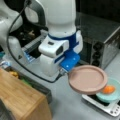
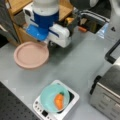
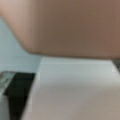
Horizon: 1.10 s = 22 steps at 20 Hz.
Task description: Pick up the pan. Place the pan on the table. Pick up the bowl. Place the bowl on the stove.
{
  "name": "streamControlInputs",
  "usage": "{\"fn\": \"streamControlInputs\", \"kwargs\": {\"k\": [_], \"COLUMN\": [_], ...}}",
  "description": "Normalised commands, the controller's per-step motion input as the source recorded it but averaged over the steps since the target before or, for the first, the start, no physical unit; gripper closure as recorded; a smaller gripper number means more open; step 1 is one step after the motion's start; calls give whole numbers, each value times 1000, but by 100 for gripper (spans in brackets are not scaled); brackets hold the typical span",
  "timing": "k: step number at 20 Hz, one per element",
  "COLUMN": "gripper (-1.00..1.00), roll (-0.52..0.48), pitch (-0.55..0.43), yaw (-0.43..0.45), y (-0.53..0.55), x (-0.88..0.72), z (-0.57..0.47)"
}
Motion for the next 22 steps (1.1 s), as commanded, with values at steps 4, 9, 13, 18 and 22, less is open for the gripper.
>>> {"fn": "streamControlInputs", "kwargs": {"k": [4,9,13,18,22], "gripper": [100,100,100,100,100], "roll": [213,249,222,206,219], "pitch": [249,205,162,92,58], "yaw": [13,47,31,10,6], "y": [-339,-365,-341,-212,-116], "x": [595,561,480,442,366], "z": [181,135,-1,-81,37]}}
